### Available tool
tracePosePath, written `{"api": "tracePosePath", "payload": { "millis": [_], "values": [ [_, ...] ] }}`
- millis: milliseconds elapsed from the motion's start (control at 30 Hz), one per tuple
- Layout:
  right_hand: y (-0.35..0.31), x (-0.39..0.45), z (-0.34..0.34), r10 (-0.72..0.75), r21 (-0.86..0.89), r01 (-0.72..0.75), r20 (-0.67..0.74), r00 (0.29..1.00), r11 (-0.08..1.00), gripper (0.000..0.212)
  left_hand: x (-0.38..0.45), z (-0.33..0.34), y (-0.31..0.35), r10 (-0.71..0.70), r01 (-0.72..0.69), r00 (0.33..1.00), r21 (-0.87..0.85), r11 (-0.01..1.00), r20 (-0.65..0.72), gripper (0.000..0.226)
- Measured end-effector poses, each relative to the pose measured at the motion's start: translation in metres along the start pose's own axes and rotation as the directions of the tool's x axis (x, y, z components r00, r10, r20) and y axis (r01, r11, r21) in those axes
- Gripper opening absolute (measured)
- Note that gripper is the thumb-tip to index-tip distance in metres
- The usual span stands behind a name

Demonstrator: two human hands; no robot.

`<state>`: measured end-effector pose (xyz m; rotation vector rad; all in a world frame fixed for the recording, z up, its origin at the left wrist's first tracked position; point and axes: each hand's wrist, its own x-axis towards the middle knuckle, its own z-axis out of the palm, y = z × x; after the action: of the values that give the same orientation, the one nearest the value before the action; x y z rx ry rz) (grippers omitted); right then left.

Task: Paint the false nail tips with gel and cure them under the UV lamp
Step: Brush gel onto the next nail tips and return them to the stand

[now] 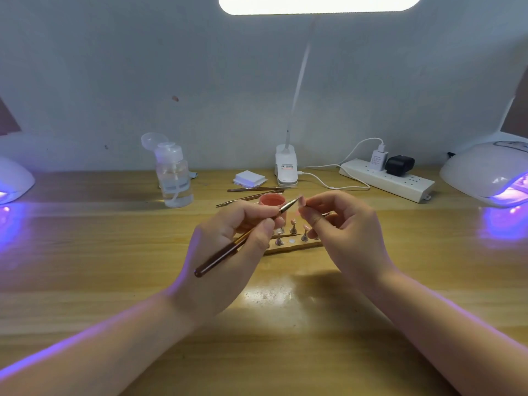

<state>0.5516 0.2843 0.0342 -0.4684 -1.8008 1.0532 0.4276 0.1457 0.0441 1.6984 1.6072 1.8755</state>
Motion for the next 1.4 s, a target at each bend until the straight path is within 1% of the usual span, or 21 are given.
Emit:
{"api": "tracePosePath", "payload": {
  "millis": [67,167,233,333,433,567,667,733,867,967,1033,1133,1233,1333,1400],
  "values": [
    [0.0,0.0,0.0,0.007,-0.01,-0.007,0.005,1.0,1.0,0.013,-0.001,-0.001,0.0,0.014,-0.014,0.999,0.001,1.0,0.029,0.012],
    [0.0,0.0,0.0,0.033,0.014,-0.034,0.003,0.999,0.999,0.013,-0.002,-0.002,0.002,0.026,-0.026,1.0,-0.027,0.999,0.002,0.016],
    [-0.001,0.0,0.0,0.041,0.026,-0.041,0.007,0.999,0.999,0.013,-0.001,-0.001,0.002,0.012,-0.012,1.0,-0.043,0.999,-0.02,0.011],
    [-0.002,-0.001,0.002,0.05,0.047,-0.051,0.01,0.999,0.998,0.015,0.0,0.001,0.001,-0.016,0.016,1.0,-0.045,0.999,0.0,0.014],
    [-0.003,-0.002,0.004,0.086,0.089,-0.086,0.004,0.996,0.992,0.014,-0.001,0.0,0.0,0.008,-0.007,1.0,-0.024,1.0,0.01,0.014],
    [-0.005,-0.002,0.005,0.124,0.135,-0.125,0.014,0.992,0.983,0.01,-0.001,0.0,0.001,0.023,-0.024,0.999,-0.01,1.0,-0.042,0.013],
    [-0.007,-0.003,0.004,0.128,0.151,-0.129,0.018,0.992,0.98,0.009,0.001,0.001,0.002,0.04,-0.037,0.999,0.073,0.997,-0.031,0.017],
    [-0.007,-0.003,0.003,0.133,0.156,-0.135,0.02,0.991,0.978,0.006,0.001,0.0,0.001,0.053,-0.05,0.998,0.119,0.992,-0.022,0.015],
    [-0.007,-0.002,0.002,0.138,0.168,-0.141,0.029,0.99,0.976,0.004,0.0,-0.002,0.001,0.036,-0.033,0.998,0.06,0.998,-0.042,0.015],
    [-0.005,-0.002,0.004,0.124,0.145,-0.127,0.032,0.992,0.981,0.006,0.001,0.001,0.0,0.044,-0.043,0.999,0.097,0.994,-0.007,0.016],
    [-0.002,-0.002,0.004,0.125,0.131,-0.127,0.028,0.992,0.983,0.006,0.001,-0.001,-0.001,0.044,-0.044,0.999,0.118,0.992,0.004,0.012],
    [0.0,-0.003,0.004,0.13,0.12,-0.132,0.022,0.991,0.984,0.004,0.005,-0.006,-0.002,0.002,0.001,0.999,0.085,0.996,-0.038,0.014],
    [0.002,-0.005,0.006,0.096,0.042,-0.097,0.022,0.995,0.994,0.005,0.025,-0.011,0.0,-0.108,0.12,0.983,0.07,0.99,-0.15,0.011],
    [0.007,-0.009,0.007,0.032,-0.134,-0.023,0.067,0.997,0.991,0.004,0.055,-0.016,-0.007,-0.262,0.289,0.946,0.125,0.949,-0.193,0.015],
    [0.011,-0.011,0.008,-0.001,-0.198,0.02,0.095,0.996,0.98,0.003,0.078,-0.019,-0.015,-0.357,0.387,0.919,0.214,0.897,-0.166,0.015]
  ]
}}
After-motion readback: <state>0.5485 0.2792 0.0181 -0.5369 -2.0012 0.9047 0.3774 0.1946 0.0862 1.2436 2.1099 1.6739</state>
